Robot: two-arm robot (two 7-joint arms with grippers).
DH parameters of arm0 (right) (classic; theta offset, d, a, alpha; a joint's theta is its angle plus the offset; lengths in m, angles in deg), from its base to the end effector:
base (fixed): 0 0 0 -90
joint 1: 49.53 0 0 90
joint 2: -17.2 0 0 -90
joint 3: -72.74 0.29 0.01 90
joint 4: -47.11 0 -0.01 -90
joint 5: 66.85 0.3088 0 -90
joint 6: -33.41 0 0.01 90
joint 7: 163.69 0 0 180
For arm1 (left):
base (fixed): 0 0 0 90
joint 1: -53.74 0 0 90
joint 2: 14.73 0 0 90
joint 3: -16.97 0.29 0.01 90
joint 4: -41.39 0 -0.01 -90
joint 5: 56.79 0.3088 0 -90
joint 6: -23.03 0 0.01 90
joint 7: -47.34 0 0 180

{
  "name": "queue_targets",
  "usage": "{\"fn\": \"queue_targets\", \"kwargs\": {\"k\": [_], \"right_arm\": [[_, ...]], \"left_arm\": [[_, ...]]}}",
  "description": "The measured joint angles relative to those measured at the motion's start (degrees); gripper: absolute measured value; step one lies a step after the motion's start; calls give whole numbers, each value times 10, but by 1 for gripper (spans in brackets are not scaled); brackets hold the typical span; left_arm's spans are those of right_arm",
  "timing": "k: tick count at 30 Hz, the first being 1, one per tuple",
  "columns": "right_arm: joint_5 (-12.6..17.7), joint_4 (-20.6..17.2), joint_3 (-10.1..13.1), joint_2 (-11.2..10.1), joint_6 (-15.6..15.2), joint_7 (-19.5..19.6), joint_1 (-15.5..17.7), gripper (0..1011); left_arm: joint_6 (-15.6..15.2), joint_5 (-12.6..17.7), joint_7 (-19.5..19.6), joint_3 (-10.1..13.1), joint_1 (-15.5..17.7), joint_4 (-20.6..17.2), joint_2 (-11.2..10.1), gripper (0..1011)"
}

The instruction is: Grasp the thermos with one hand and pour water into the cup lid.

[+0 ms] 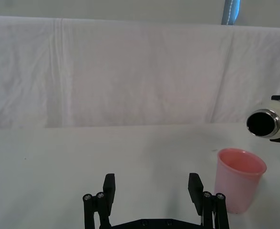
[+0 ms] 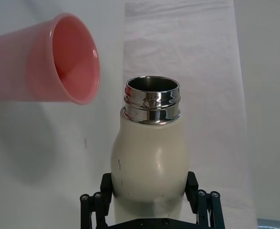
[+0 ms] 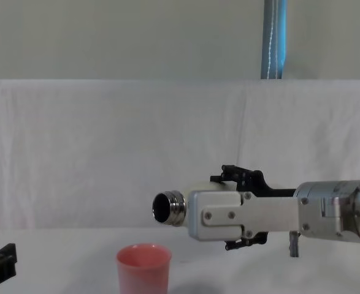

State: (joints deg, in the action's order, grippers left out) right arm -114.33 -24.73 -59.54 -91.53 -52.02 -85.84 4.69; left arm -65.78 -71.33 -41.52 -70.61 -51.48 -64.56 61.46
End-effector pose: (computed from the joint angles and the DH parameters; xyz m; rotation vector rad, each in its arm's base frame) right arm 0.4455 0.0700 -0.2266 -0.8130 -1.2438 -0.6205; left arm 0.2529 0.0375 -0.2853 -0.0378 0.0142 1.4459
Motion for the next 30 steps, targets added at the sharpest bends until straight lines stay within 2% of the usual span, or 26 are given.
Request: {"fn": "queue_targets", "kwargs": {"k": [10,14,15,19,21,23,30], "right_arm": [[44,-20,20,-2,-6,-29,13,948],[80,-35,40,-6,-1,-38,26,948],[80,-35,40,-6,-1,-38,26,948],[118,-45,58,-9,12,-42,38,948],[150,-53,74,-11,24,-43,50,948],[165,-56,82,-11,29,-44,56,948],[227,-76,113,-10,32,-52,83,948]], "left_arm": [[0,0,0,0,0,0,0,1001],[0,0,0,0,0,0,0,1001],[0,0,0,0,0,0,0,1001],[0,0,0,0,0,0,0,1001],[0,0,0,0,0,0,0,1001],[0,0,0,0,0,0,0,1001],[0,0,0,0,0,0,0,1001]]}}
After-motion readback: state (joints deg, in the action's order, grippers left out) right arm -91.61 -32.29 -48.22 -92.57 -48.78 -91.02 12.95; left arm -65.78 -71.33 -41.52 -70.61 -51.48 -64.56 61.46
